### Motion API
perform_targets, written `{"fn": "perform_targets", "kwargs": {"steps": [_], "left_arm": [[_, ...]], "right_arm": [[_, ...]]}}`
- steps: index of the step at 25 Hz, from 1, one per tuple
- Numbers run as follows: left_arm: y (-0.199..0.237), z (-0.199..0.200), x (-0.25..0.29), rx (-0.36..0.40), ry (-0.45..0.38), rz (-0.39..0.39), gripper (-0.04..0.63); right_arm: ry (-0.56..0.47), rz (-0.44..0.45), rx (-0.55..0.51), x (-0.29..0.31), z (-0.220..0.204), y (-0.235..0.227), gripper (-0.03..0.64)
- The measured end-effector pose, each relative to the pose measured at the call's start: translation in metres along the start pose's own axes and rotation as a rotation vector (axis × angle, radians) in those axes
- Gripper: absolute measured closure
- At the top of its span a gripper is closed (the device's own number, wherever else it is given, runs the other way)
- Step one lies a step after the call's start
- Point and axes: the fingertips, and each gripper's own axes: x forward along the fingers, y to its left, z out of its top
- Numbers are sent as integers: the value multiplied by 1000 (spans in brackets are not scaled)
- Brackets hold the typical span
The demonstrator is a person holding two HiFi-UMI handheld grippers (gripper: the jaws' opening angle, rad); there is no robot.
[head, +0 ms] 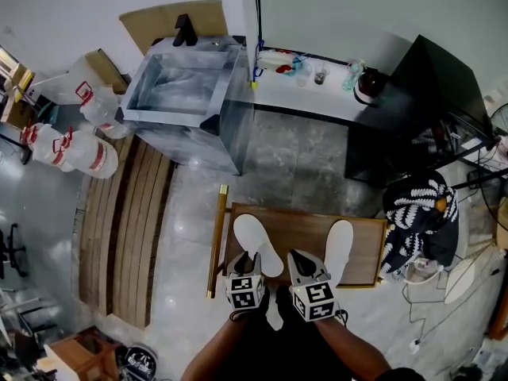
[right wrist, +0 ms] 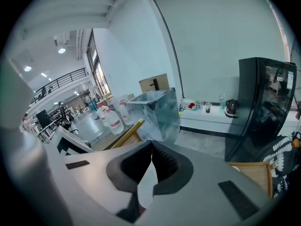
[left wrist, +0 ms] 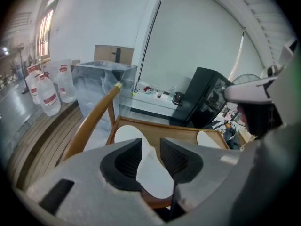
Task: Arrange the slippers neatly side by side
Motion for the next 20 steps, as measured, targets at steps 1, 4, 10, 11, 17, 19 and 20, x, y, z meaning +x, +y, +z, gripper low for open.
{"fn": "perform_targets", "kwargs": {"steps": [1,4,10,11,17,19,20], "left_arm": [[2,-6,6,-9,22,5,457],[4,-15,24,-21,61,21,433],[3,-22,57,-23,111,39,402],[3,-25,62,-25,124,43,400],[7,-36,88,-32,144,74,390],[9,-42,92,-41,179,85,391],[11,-45,94,-42,193,92,393]], "right_arm": [[-1,-2,0,0,0,-1,603],[2,-9,-1,-1,-2,-5,603],[14,-22,15,-1,-9,-13,603],[15,-23,16,-1,-9,-13,603],[16,-33,22,-2,-12,-20,603],[13,-37,26,-1,-10,-23,603],[14,-38,28,0,-10,-25,603]]}}
